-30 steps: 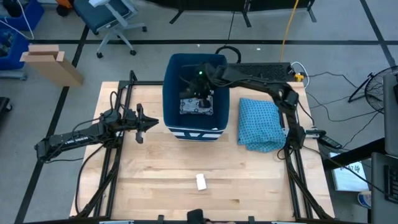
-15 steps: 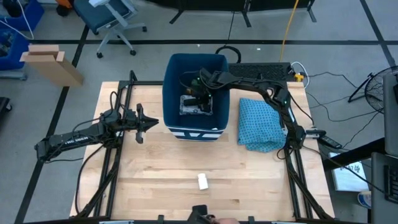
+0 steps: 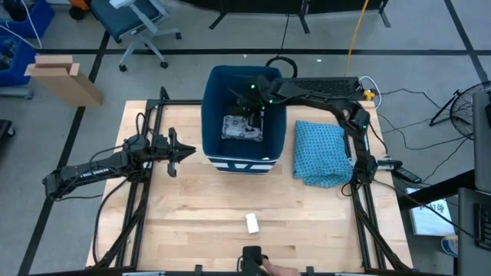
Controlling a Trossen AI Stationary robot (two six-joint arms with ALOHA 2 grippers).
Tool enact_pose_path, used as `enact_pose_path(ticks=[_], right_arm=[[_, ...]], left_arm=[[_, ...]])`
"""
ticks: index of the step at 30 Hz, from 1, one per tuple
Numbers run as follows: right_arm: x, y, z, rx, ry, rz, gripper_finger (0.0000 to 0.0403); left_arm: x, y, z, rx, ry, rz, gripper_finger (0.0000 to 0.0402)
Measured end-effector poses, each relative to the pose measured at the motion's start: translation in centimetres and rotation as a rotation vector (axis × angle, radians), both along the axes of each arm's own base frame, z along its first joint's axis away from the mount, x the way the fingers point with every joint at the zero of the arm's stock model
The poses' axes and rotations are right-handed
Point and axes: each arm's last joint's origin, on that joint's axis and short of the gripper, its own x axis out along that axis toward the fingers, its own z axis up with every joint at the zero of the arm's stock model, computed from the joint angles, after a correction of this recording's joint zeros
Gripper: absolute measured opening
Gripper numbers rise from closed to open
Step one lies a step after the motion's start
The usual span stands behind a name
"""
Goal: Pick & place medical supplies in basket/bin
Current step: Put the black rolled bandage into the blue bin, then put the white pill bottle into the blue bin
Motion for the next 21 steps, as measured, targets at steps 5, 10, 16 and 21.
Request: enact_pose_path(ticks=[5, 10, 16, 21], right_arm=[[-2.0, 1.1, 5.7, -0.045, -0.117, -0.029, 0.0224], [-5.6, 3.4, 12.6, -0.070, -0.270, -0.023, 0.0227], [-11.7, 7.9, 18.4, -0.026, -0.454, 0.076, 0.0144], [-17.2, 12.3, 19.5, 0.006, -0.561, 0.196, 0.0026]], left_arm=[[0.0, 0.0, -0.1, -0.002, 0.005, 0.000, 0.0047], [0.0, 0.0, -0.2, 0.000, 0.023, 0.000, 0.0047], [0.0, 0.0, -0.3, 0.000, 0.028, 0.000, 0.0047], [0.0, 0.0, -0.3, -0.001, 0.027, 0.000, 0.0047]])
